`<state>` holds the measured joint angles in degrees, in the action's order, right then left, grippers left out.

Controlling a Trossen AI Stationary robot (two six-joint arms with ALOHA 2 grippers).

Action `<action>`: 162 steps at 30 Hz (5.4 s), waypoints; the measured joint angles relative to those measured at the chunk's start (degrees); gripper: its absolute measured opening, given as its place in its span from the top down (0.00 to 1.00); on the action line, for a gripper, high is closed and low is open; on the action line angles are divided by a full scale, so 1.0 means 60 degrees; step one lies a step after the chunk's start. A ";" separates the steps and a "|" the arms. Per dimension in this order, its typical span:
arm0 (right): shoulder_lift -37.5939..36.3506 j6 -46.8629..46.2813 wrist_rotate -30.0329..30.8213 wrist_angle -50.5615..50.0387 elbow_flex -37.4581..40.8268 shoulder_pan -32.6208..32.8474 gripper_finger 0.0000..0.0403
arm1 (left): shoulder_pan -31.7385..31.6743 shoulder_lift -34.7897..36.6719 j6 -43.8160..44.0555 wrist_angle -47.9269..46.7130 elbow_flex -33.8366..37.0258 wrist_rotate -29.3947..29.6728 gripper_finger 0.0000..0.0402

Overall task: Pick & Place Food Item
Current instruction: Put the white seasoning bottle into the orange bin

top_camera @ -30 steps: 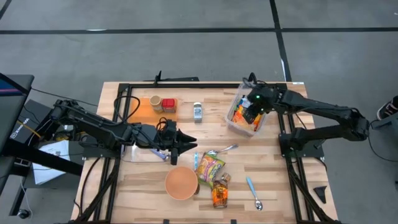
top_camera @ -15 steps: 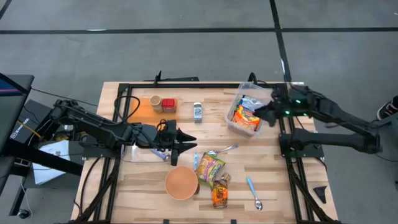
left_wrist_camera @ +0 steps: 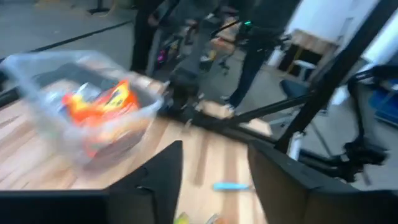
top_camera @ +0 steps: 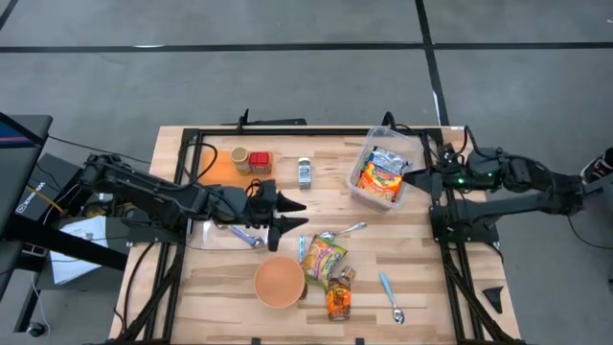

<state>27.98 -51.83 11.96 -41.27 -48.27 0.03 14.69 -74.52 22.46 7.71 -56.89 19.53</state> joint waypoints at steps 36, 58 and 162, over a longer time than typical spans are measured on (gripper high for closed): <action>0.0077 0.0219 0.0270 0.1129 0.0004 0.2189 0.59 | -0.5553 -0.6892 0.3633 -0.7511 -0.7343 0.0731 0.16; 0.0077 0.0427 0.0270 0.0845 0.0004 0.2554 0.59 | -0.4526 -0.7967 0.6817 -0.9306 -0.6727 0.0010 0.16; 0.0017 0.0889 0.0077 0.0955 0.0003 0.2554 0.59 | -0.2941 -0.8339 0.4575 -0.7503 -0.5714 -0.0815 0.30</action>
<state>28.08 -46.50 12.43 -35.54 -48.26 15.35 -2.96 -124.56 49.91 -37.31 -91.18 14.64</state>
